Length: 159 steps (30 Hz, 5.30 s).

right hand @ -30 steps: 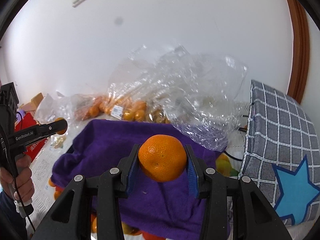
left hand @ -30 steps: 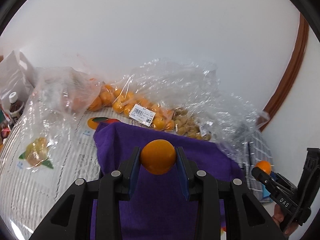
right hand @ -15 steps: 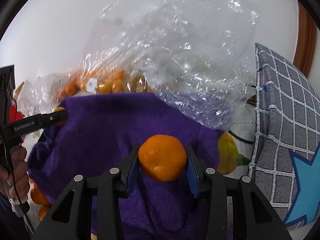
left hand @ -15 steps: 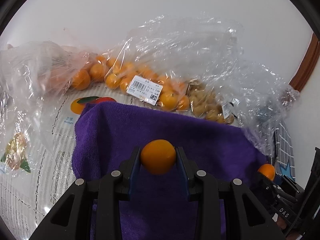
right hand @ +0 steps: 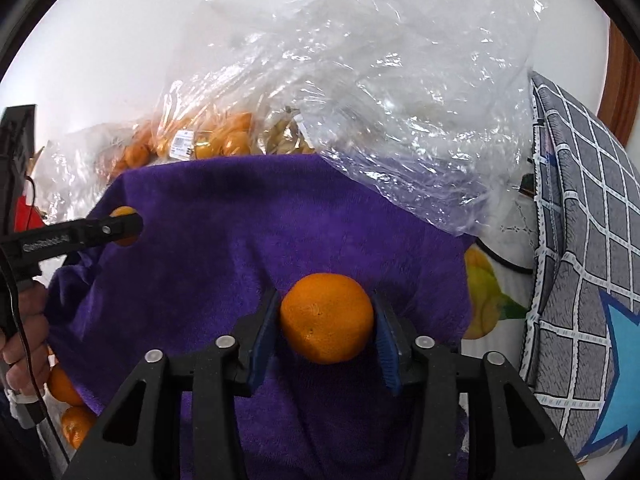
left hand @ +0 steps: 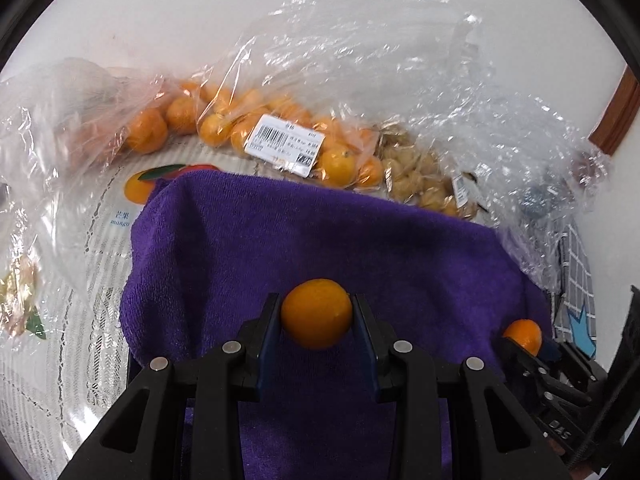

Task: Organize fruits
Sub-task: 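Open the right gripper onto the towel while the left gripper releases its orange there, then move both open grippers back down to the fruit row, then grasp a tangerine with the right gripper while the left gripper grasps a large orange, then lift the right gripper's tangerine onto the towel while the left gripper places its orange there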

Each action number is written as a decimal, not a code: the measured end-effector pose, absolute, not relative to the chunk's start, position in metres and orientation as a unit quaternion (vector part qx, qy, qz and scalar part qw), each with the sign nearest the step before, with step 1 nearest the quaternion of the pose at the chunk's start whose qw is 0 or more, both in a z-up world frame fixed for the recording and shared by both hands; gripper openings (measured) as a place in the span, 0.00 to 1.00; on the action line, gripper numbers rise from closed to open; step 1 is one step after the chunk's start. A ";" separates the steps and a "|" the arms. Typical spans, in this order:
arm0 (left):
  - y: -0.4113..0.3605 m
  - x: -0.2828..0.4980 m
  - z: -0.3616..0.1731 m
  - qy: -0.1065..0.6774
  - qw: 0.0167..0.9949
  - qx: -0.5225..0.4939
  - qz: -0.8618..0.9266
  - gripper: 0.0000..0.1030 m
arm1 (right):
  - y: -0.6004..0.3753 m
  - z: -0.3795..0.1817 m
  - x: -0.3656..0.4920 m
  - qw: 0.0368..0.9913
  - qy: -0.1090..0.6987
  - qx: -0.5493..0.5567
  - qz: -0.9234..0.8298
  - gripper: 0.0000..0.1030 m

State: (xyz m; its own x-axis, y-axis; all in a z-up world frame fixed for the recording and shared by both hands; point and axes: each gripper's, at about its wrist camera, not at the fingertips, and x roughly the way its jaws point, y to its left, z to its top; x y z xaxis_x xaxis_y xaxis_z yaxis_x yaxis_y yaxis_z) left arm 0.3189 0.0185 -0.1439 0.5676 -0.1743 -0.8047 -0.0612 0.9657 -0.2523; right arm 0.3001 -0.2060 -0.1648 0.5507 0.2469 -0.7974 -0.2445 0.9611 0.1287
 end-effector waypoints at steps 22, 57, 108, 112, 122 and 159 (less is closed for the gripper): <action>0.012 0.285 -0.075 0.395 0.913 -0.095 -0.038 0.46 | -0.226 -0.082 0.209 0.921 0.379 0.014 0.089 0.71; 0.064 0.076 -0.148 0.422 0.901 -0.101 -0.028 0.48 | -0.199 -0.135 0.075 0.887 0.434 0.027 0.158 0.45; 0.055 0.118 -0.162 0.389 0.908 -0.141 -0.068 0.37 | -0.226 -0.147 0.083 0.899 0.409 0.009 0.154 0.33; 0.057 0.106 -0.156 0.360 0.918 -0.150 -0.066 0.37 | -0.229 -0.146 0.081 0.901 0.404 0.018 0.155 0.33; 0.058 0.091 -0.139 0.301 0.939 -0.151 -0.068 0.37 | -0.235 -0.143 0.077 0.907 0.391 0.032 0.156 0.33; 0.056 0.228 -0.114 0.336 0.925 -0.173 -0.036 0.37 | -0.236 -0.106 0.227 0.910 0.390 0.047 0.130 0.33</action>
State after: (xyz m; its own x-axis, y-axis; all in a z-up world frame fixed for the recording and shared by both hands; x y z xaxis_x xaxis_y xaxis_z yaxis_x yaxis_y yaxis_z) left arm 0.2277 0.0564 -0.1138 0.7721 -0.1831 -0.6086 -0.0499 0.9372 -0.3452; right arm 0.2274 -0.2360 -0.1062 0.6623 0.2743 -0.6972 -0.2004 0.9615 0.1879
